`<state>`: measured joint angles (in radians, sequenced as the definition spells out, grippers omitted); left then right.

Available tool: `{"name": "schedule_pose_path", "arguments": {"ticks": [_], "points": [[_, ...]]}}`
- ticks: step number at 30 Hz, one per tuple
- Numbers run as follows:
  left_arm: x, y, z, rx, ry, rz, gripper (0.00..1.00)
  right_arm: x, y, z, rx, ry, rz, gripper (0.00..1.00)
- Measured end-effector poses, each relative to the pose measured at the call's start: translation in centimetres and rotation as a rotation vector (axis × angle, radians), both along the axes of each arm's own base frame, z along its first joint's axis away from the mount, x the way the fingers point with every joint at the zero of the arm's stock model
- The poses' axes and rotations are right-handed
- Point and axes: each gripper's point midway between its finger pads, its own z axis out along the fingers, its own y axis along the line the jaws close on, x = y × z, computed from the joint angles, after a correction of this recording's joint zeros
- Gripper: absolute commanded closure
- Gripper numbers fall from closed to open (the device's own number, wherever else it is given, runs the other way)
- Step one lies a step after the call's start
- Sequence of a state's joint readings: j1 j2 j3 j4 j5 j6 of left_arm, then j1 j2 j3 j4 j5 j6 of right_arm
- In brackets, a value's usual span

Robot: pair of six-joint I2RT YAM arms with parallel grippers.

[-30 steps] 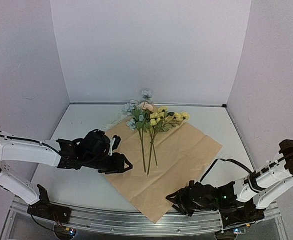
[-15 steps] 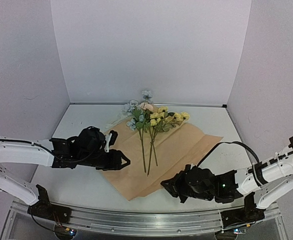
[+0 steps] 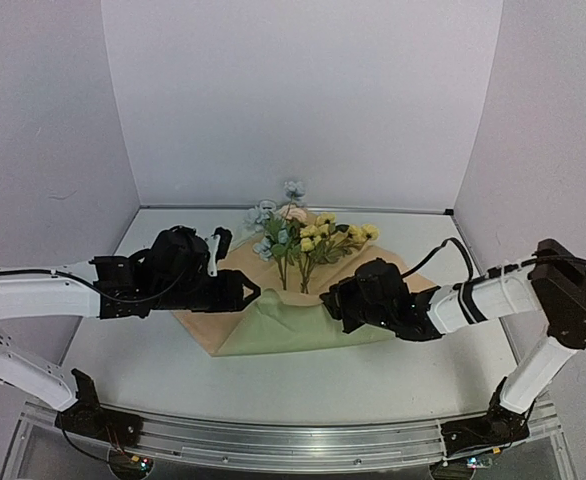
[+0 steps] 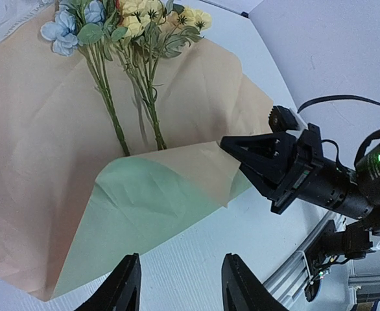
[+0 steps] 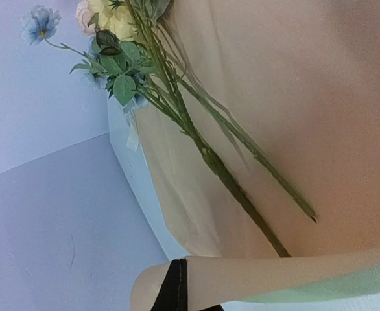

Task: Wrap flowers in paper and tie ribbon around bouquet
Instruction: Pick up the bottom corner of the flattened wrapping paper from the center of the board, then fold the bottom corner of the flattened wrapping paper at the center of the board.

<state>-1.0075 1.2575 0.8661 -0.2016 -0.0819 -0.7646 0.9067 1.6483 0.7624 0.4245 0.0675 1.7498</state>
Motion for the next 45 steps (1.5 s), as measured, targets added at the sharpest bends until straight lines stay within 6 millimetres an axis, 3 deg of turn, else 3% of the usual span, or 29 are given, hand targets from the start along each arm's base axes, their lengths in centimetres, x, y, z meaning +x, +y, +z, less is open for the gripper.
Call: {"name": "schedule_pose_path", "arguments": {"ticks": [3,7,12,15,23,31,34,40,45], "points": [[1.3,-0.1,-0.7,0.017,0.019,0.000,0.63,2.6,0.3,-1.2,0.008,0.018,-0.009,1.00],[2.7,-1.1,-3.1,0.052,0.085,-0.034,0.66,4.5,0.0,-2.8,0.005,0.039,-0.015,1.00],[3.2,-2.9,-7.7,0.095,0.204,-0.108,0.67,5.2,-0.8,-3.4,0.010,0.039,-0.033,1.00],[3.5,-3.8,-9.4,0.103,0.258,-0.139,0.68,5.2,-1.8,-3.8,0.003,0.037,-0.051,1.00],[5.6,-5.0,-10.0,0.062,0.302,-0.183,0.69,5.6,-4.0,-5.0,-0.016,0.052,-0.094,1.00],[6.6,-4.1,-11.8,0.056,0.351,-0.187,0.72,5.9,-3.5,-6.5,-0.019,0.084,-0.059,1.00],[6.8,-4.0,-13.0,0.057,0.381,-0.194,0.77,5.8,-3.4,-6.5,-0.018,0.083,-0.049,0.99],[6.4,-3.5,-16.9,0.096,0.465,-0.204,0.79,6.2,-2.7,-5.6,-0.015,0.054,-0.020,0.64],[7.4,-4.1,-16.6,0.097,0.449,-0.200,0.79,6.0,-2.9,-4.1,-0.066,0.000,0.023,0.44]]}}
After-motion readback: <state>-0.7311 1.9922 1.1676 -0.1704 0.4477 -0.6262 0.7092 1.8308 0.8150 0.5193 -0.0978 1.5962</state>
